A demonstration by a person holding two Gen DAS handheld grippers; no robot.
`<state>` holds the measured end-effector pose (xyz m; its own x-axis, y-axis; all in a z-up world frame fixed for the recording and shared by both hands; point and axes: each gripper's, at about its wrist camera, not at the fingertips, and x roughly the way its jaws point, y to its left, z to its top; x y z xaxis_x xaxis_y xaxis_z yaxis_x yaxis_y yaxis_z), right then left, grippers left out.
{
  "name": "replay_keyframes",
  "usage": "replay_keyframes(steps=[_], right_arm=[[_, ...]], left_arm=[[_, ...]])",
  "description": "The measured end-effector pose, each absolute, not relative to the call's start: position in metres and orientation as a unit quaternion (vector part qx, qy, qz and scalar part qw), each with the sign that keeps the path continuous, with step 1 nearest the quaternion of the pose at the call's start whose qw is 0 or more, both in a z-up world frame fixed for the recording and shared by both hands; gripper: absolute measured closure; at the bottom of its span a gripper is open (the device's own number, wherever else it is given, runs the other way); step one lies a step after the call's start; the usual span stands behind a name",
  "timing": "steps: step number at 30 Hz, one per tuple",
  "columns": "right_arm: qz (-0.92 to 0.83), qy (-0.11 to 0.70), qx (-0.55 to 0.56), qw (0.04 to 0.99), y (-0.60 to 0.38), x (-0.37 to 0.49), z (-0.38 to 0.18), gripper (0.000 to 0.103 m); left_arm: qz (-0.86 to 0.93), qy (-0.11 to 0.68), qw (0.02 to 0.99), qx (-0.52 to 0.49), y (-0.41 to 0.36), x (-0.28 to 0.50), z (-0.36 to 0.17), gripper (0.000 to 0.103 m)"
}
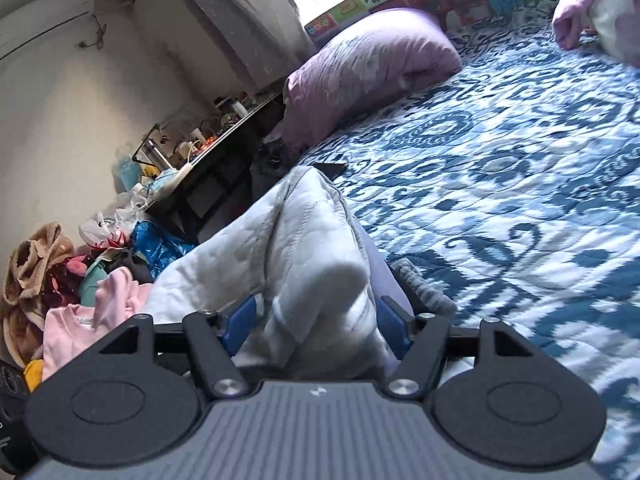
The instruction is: Fold clothes
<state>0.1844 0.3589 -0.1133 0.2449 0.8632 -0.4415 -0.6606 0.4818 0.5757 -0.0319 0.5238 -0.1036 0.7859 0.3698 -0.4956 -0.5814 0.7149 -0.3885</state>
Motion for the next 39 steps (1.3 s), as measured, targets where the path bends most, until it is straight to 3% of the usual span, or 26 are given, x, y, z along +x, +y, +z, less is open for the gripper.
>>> replay_keyframes(steps=[3,5,8,10,12,14,26,39], right_arm=[[0.487,0.358,0.135,0.786,0.341,0.169,-0.102,0.035],[0.482,0.347,0.113,0.796,0.330,0.153,-0.093,0.023],[0.477,0.335,0.061,0.810,0.320,0.124,-0.081,0.019],[0.470,0.333,0.029,0.817,0.315,0.107,-0.072,0.014],[0.466,0.328,0.004,0.822,0.310,0.090,-0.062,0.008],[0.459,0.321,-0.016,0.828,0.304,0.075,-0.050,0.000],[0.404,0.302,-0.088,0.859,0.272,0.027,-0.005,0.000],[0.388,0.312,-0.129,0.858,0.268,0.003,0.001,0.000]], left_arm=[[0.267,0.187,0.909,-0.262,0.516,-0.051,-0.091,0.029],[0.272,0.188,0.912,-0.244,0.507,-0.063,-0.081,0.027],[0.285,0.202,0.914,-0.204,0.491,-0.077,-0.066,0.022],[0.293,0.214,0.915,-0.176,0.478,-0.086,-0.055,0.017],[0.296,0.224,0.916,-0.150,0.467,-0.093,-0.044,0.003],[0.308,0.230,0.915,-0.126,0.455,-0.096,-0.033,0.000],[0.332,0.257,0.902,-0.095,0.403,-0.110,-0.003,0.000],[0.346,0.261,0.898,-0.075,0.385,-0.127,0.006,0.000]])
